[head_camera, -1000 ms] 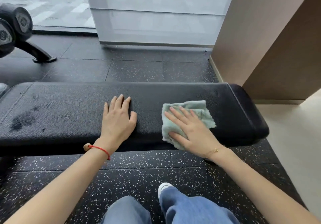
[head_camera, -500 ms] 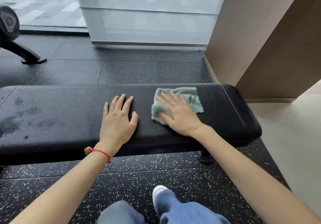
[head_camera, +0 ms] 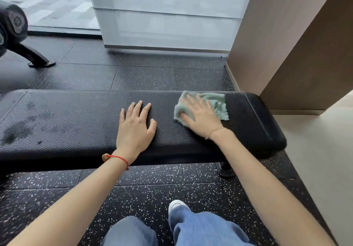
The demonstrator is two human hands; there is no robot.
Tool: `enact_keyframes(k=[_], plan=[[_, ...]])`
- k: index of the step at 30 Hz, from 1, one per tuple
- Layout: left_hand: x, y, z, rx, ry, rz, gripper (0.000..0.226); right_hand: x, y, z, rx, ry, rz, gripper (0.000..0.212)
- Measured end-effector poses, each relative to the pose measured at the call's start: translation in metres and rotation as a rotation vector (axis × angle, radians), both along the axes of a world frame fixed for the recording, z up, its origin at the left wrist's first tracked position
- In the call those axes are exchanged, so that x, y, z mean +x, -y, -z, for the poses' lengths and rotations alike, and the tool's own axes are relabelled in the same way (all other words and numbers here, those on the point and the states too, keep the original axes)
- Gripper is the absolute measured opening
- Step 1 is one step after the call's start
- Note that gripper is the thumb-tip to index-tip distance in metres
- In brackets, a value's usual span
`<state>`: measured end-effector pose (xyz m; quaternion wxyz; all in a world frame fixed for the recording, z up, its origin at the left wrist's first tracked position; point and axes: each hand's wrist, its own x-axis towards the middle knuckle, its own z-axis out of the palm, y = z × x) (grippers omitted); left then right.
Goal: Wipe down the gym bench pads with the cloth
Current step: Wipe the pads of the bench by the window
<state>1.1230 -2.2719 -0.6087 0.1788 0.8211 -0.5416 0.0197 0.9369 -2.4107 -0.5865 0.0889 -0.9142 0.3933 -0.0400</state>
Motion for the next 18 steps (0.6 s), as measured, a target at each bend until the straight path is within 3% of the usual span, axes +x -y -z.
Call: enact_keyframes(k=[3, 5, 8, 12, 15, 18], plan=[[0.001, -0.001, 0.001, -0.005, -0.007, 0.007, 0.064, -0.042, -0.059, 0.001, 0.003, 0.091, -0.188, 0.062], [0.002, -0.002, 0.001, 0.005, -0.008, 0.008, 0.064, -0.077, -0.062, 0.001, 0.016, 0.117, -0.189, 0.064], [-0.001, -0.002, 0.0, 0.001, -0.005, 0.005, 0.065, -0.095, -0.011, -0.001, 0.018, 0.075, 0.042, 0.07], [-0.001, -0.001, -0.003, -0.016, -0.03, 0.002, 0.065, -0.039, 0.034, -0.004, -0.008, -0.065, 0.235, 0.067], [0.001, -0.002, -0.004, -0.018, -0.048, 0.02, 0.063, -0.002, -0.01, -0.002, -0.003, -0.043, 0.008, 0.064], [0.005, -0.002, -0.004, -0.008, -0.078, 0.046, 0.056, -0.03, -0.06, -0.001, -0.004, 0.043, -0.219, 0.063]])
